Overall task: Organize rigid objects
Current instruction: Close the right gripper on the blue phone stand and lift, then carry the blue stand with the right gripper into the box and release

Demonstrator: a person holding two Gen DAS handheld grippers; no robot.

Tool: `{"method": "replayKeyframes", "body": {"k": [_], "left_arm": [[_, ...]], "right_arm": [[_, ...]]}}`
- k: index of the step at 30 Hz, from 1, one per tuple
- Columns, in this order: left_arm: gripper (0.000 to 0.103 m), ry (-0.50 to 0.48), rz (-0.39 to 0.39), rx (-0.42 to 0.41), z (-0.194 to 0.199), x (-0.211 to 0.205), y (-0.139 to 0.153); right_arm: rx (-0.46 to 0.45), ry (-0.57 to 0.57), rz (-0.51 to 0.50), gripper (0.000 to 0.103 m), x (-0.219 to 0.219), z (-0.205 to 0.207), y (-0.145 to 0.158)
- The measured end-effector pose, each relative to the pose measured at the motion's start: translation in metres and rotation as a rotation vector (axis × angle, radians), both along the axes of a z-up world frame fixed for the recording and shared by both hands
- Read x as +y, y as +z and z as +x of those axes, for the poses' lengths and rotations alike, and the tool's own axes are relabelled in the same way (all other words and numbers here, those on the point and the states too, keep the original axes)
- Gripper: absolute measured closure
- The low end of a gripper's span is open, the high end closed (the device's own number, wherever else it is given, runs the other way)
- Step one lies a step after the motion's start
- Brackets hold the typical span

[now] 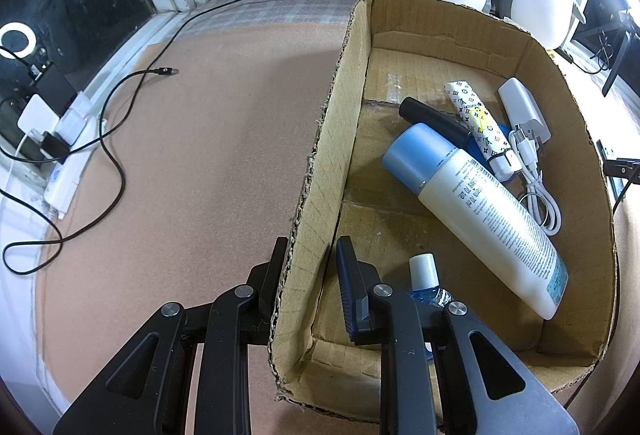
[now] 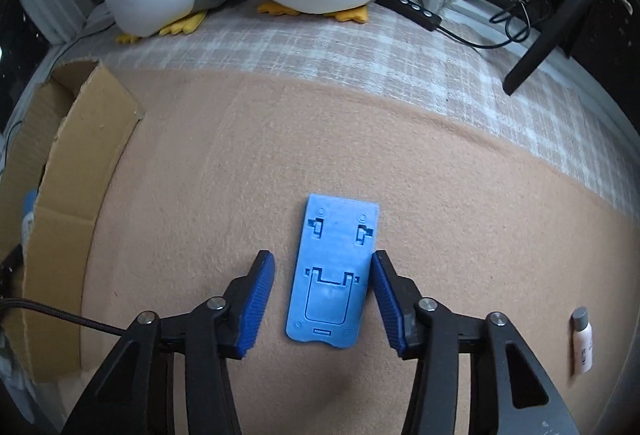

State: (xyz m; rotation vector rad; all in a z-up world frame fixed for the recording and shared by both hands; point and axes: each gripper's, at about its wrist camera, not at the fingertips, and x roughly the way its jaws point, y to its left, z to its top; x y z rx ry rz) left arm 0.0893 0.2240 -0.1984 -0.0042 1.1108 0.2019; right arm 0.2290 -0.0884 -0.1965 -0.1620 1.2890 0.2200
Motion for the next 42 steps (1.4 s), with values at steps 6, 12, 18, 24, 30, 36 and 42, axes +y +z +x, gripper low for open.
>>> {"method": "replayKeyframes", "body": {"k": [6,12,18,24,30,36,42], "left_arm": [[0.083,0.000,0.000,0.000,0.000,0.000,0.000],[0.083,0.000,0.001,0.000,0.000,0.000,0.000],[0.083,0.001,0.002,-0.002,0.000,0.001,0.000],[0.083,0.002,0.005,-0.003,-0.001,0.001,0.001],[0.083,0.000,0.004,-0.005,-0.003,0.001,0.001],[0.083,0.002,-0.002,-0.007,-0.002,0.001,0.001],[0.083,0.007,-0.006,-0.011,-0.002,0.002,0.001]], "right_arm": [[0.001,0.011,0.015,0.070,-0.006,-0.001,0.001],[-0.016,-0.010,0.049,0.070,-0.021,-0.011,0.003],[-0.050,-0.013,0.074,0.070,-0.021,-0.019,0.018],[-0.106,0.020,0.109,0.070,0.003,-0.027,0.041],[-0.169,0.107,0.179,0.070,0.042,-0.034,0.067],[-0.193,0.211,0.223,0.070,0.090,-0.046,0.084],[-0.191,0.300,0.242,0.070,0.130,-0.061,0.087]]}}
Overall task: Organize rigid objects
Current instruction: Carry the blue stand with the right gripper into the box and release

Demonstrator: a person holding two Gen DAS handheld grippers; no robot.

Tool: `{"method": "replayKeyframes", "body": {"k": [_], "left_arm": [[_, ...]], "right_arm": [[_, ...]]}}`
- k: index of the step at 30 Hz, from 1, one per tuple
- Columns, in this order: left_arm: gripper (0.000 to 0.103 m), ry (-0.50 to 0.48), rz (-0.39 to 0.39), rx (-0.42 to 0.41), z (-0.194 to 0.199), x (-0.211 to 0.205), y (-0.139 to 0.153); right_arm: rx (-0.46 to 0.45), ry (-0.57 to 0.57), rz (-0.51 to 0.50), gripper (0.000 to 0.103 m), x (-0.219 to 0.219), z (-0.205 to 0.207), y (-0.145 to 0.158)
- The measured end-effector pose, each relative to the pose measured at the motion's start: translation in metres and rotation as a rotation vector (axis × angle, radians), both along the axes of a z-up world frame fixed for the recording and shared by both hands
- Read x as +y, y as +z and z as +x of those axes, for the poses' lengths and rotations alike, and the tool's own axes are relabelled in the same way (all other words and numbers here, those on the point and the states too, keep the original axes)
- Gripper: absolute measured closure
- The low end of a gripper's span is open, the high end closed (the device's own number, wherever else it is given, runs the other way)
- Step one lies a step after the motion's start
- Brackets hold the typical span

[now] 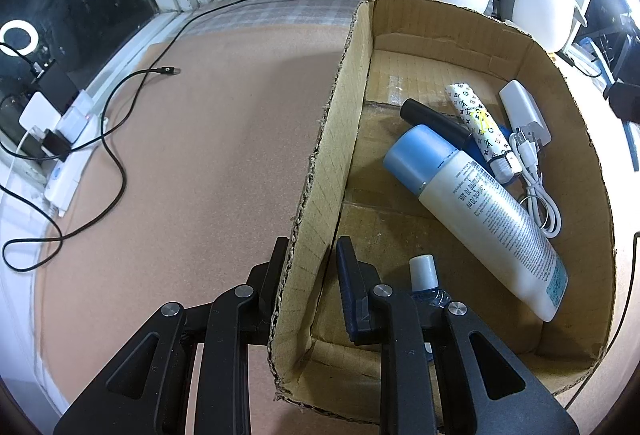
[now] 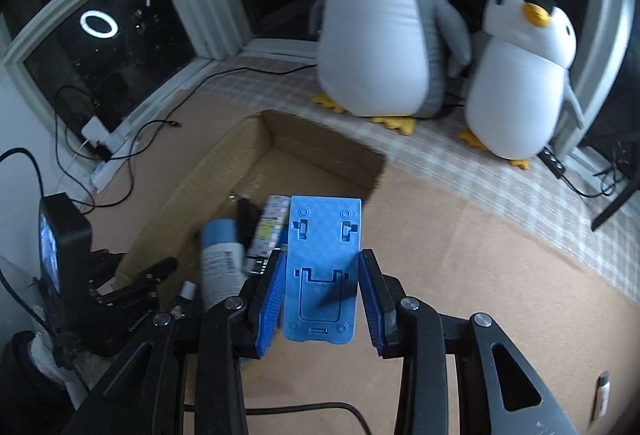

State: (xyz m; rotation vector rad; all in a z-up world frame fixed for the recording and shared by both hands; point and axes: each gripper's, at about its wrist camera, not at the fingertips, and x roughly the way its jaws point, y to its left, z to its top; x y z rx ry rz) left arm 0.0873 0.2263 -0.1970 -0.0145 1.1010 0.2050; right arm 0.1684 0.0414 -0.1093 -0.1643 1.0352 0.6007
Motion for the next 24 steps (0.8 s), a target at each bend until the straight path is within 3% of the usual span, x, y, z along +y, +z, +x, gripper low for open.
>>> {"method": "replayKeyframes", "body": {"k": [14,24], "left_arm": [[0.083,0.001,-0.002,-0.001,0.000,0.002,0.000],[0.083,0.001,-0.001,-0.001,0.000,0.002,0.000]], "right_arm": [[0.003,0.076,-0.038,0.070,0.055,-0.016,-0.014],[-0.003,0.103,-0.057,0.070,0.071,-0.015,-0.018]]}}
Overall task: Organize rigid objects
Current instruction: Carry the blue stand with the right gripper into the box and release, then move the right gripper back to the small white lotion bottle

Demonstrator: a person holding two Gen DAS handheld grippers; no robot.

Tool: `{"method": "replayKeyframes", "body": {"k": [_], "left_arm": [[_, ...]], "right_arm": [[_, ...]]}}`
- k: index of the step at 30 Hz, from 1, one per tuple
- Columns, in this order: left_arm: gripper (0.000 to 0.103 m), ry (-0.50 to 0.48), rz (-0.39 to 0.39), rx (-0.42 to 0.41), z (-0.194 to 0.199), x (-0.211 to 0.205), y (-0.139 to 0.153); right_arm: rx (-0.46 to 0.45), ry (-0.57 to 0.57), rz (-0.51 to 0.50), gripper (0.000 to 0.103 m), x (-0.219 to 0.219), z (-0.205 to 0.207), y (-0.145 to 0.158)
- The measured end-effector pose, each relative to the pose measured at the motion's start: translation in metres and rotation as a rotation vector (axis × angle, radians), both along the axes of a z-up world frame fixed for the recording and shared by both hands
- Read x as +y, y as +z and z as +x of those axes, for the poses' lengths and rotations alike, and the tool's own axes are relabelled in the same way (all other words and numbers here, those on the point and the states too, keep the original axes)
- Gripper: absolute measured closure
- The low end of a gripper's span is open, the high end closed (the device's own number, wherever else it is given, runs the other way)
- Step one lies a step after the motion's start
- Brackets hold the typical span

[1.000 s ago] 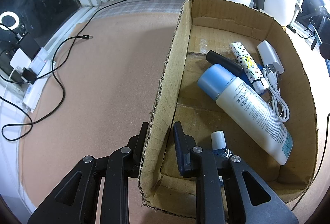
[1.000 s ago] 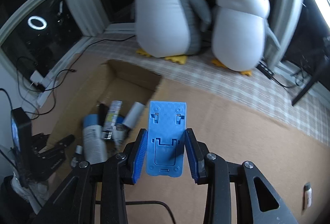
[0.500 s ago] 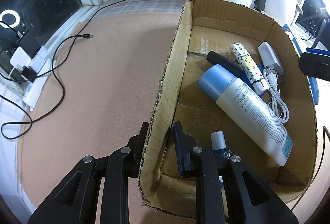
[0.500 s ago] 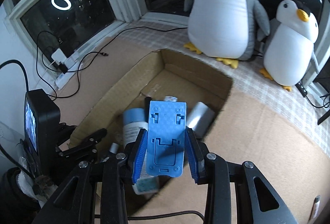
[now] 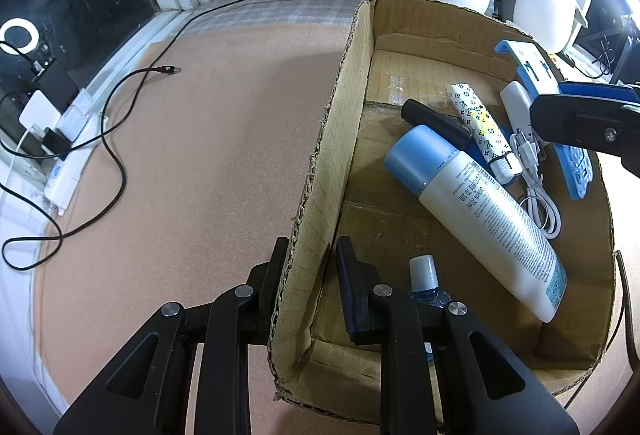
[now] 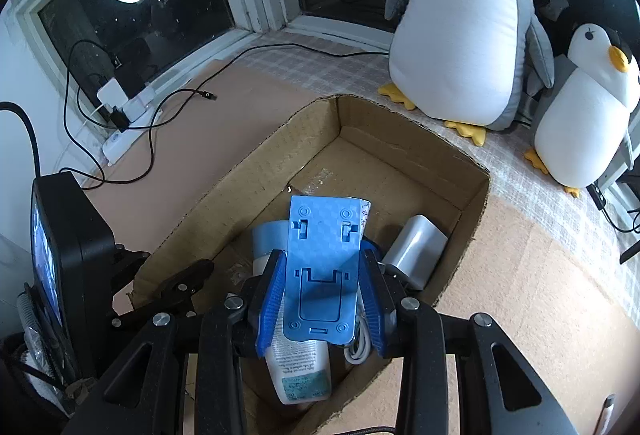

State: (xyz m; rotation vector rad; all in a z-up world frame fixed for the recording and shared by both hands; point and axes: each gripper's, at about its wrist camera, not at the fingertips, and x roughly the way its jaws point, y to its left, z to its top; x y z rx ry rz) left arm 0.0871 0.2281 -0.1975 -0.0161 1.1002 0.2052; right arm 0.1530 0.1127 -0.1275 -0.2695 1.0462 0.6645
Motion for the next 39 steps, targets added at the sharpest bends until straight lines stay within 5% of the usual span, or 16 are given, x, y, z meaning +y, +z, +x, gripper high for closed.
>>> {"method": "replayKeyframes", "body": {"k": [5,10,27,39], "left_arm": [[0.083,0.000,0.000,0.000,0.000,0.000,0.000],[0.083,0.000,0.000,0.000,0.000,0.001,0.000],[0.083,-0.001,0.011,0.002,-0.002,0.001,-0.002],[0.083,0.000,0.017,0.003,-0.002,0.000,-0.001]], "right_arm": [[-0.013,0.009,-0.006,0.068,0.004,0.000,-0.001],[-0.035,0.013,-0.009,0.055,0.004,-0.001,0.002],[-0.054,-0.010,0.010,0.055,-0.017,-0.004,0.015],[-0.039,-0.120,0.040,0.055,-0.075,0.003,0.018]]}}
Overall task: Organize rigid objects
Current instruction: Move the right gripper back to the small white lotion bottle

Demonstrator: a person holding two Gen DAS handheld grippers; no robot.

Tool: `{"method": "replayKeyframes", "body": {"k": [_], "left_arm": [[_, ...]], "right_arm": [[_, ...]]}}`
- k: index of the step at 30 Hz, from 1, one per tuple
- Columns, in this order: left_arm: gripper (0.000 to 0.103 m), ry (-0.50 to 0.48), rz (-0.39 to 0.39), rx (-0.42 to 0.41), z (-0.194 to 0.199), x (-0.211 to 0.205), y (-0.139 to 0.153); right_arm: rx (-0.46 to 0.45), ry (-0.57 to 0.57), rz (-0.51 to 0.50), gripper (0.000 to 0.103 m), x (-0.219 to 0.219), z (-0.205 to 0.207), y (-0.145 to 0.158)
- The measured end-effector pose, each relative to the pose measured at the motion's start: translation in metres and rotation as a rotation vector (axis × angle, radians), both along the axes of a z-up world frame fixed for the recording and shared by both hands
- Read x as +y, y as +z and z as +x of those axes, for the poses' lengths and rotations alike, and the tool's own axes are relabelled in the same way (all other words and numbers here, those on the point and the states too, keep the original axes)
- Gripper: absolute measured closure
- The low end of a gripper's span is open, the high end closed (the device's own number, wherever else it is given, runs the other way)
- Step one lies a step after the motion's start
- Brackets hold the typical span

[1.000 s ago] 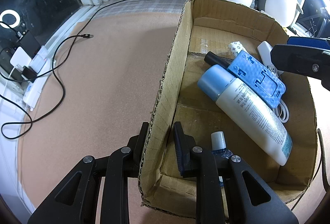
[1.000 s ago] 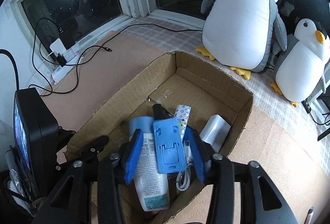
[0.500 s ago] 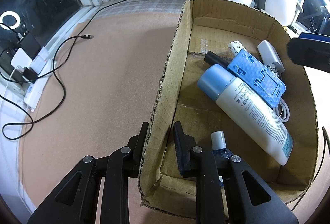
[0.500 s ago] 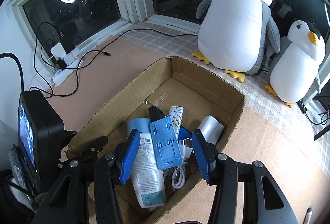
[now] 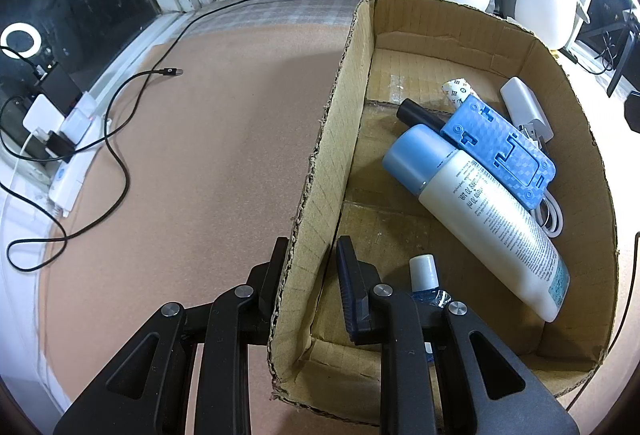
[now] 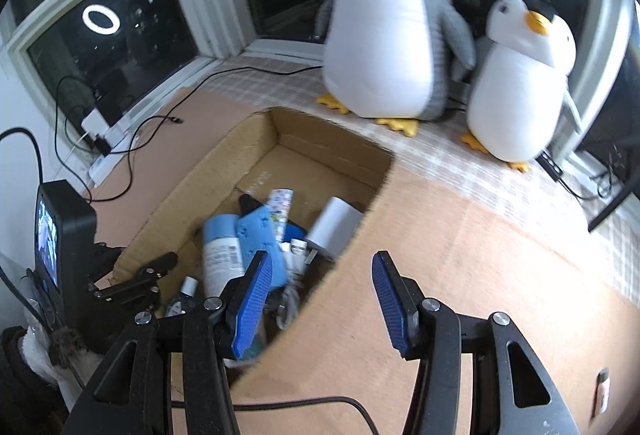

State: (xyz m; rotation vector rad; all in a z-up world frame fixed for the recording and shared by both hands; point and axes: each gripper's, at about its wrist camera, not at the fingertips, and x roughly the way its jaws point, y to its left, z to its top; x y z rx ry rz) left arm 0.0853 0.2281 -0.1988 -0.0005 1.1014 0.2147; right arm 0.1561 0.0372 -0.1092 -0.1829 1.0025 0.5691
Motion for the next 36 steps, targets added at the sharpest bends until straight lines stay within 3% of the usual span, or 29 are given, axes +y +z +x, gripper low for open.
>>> {"method": "replayKeyframes", "body": {"k": [19,36], "left_arm": [[0.083,0.000,0.008,0.007,0.001,0.000,0.000],[0.083,0.006,0.027,0.022,0.001,0.000,0.001]], "right_arm": [[-0.008,-0.195,-0.019,0.055,-0.124,0.006,0.001],[0.104,-0.467,-0.103,0.055,-0.310,-0.007,-0.032]]}}
